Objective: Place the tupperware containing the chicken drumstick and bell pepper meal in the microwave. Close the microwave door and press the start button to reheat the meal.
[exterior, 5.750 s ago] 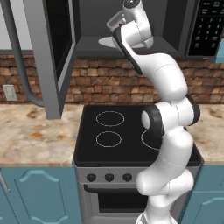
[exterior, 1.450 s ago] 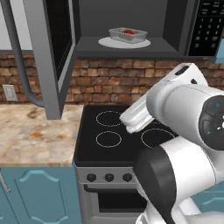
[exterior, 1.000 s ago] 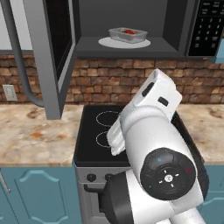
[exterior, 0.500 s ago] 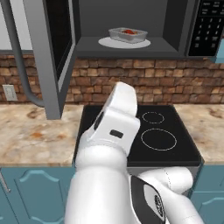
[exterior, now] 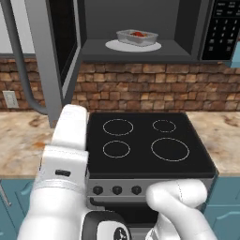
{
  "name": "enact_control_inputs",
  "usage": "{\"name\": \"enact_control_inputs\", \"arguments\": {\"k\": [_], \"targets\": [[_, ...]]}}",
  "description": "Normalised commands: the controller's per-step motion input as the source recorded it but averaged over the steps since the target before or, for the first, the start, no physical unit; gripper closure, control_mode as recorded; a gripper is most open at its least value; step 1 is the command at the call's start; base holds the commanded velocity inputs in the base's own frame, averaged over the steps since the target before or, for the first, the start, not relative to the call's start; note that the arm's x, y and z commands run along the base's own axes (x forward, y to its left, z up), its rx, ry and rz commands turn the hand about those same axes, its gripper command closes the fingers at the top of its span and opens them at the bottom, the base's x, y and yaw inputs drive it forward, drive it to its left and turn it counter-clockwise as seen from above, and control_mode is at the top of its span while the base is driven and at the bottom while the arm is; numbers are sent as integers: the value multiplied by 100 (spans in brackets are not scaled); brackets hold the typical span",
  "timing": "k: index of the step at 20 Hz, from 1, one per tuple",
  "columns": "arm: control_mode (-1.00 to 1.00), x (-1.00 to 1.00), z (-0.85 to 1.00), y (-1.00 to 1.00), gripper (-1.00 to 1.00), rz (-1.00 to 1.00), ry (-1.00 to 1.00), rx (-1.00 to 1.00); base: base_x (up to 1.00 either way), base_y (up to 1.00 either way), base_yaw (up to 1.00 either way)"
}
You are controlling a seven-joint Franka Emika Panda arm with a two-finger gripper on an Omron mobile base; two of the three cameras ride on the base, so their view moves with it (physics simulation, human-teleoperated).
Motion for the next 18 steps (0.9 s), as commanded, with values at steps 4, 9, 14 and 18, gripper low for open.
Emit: {"name": "enact_control_inputs", "arguments": {"k": [4, 9, 14, 18], "targets": [[-100, 0, 0, 67, -100, -4, -1, -16, 0, 0, 0], [-100, 6, 0, 55, -100, -6, 0, -9, 0, 0, 0], [-100, 33, -12, 54, -100, -5, 6, -5, 0, 0, 0], [-100, 55, -14, 51, -100, -2, 16, -3, 0, 0, 0]]}}
